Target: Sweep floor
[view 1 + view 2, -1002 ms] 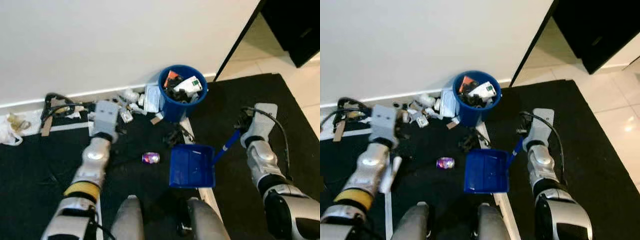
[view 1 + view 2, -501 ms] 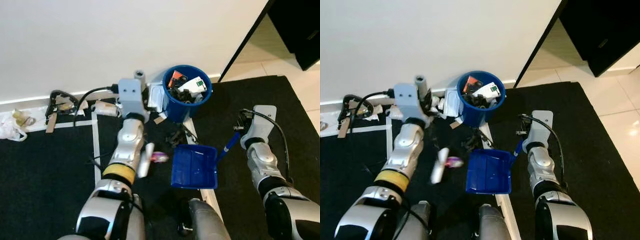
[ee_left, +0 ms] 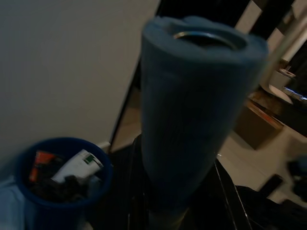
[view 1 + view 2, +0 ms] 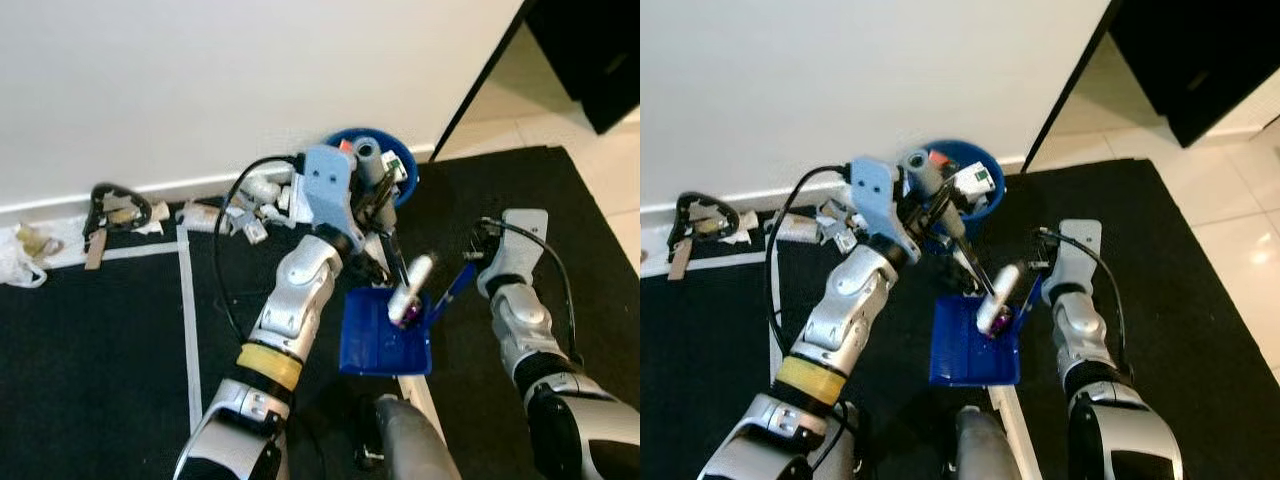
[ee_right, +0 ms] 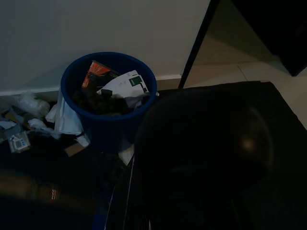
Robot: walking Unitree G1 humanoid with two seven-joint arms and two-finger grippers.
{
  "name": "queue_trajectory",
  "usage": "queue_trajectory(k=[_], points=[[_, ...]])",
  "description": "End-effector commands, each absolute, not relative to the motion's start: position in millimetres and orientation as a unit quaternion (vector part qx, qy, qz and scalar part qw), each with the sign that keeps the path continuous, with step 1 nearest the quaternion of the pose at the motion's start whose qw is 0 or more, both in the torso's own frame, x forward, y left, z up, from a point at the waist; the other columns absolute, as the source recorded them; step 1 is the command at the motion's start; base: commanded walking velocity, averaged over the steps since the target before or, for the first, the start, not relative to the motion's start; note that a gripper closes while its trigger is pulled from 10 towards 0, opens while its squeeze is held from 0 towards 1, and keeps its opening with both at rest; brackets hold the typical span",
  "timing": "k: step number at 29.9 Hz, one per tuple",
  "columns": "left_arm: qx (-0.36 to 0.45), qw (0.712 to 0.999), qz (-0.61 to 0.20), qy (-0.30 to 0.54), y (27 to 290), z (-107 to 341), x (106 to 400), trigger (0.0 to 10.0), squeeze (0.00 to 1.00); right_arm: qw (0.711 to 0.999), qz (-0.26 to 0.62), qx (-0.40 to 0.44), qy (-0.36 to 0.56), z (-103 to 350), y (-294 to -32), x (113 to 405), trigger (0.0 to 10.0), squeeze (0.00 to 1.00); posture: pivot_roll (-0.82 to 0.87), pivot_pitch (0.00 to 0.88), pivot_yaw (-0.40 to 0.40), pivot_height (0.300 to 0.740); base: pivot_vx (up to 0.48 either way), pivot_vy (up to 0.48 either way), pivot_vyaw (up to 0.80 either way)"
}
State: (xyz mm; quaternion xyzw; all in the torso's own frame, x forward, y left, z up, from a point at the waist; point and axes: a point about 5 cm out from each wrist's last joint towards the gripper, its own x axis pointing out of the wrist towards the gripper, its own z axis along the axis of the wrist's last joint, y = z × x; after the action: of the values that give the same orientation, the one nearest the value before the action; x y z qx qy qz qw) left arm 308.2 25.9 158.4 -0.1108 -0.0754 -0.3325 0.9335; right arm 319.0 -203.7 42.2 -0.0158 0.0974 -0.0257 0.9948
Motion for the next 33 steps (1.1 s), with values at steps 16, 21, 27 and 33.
queue_trajectory(k=[16,21,27,33], points=[[-0.076,0.951,-0.273,-0.126,177,236,309,10.0,0.00,0.979,-0.033,0.027,0.199,-2,-201,286,10.0,0.00,0.14,0.090,-0.085,0.740,0.000,0.000,0.00],[-0.054,0.981,-0.140,-0.122,225,229,317,10.0,0.00,0.977,-0.043,0.070,0.195,-4,-202,283,10.0,0.00,0.15,0.045,-0.074,0.740,0.000,0.000,0.00],[0.094,0.993,0.033,0.068,267,145,319,10.0,0.00,0.972,-0.052,0.128,0.188,-8,-202,277,10.0,0.00,0.14,0.001,-0.054,0.740,0.000,0.000,0.00],[0.149,0.974,0.112,0.128,285,103,304,10.0,0.00,0.966,-0.072,0.180,0.173,-11,-207,272,10.0,0.00,0.13,0.000,-0.036,0.740,0.000,0.000,0.00]])
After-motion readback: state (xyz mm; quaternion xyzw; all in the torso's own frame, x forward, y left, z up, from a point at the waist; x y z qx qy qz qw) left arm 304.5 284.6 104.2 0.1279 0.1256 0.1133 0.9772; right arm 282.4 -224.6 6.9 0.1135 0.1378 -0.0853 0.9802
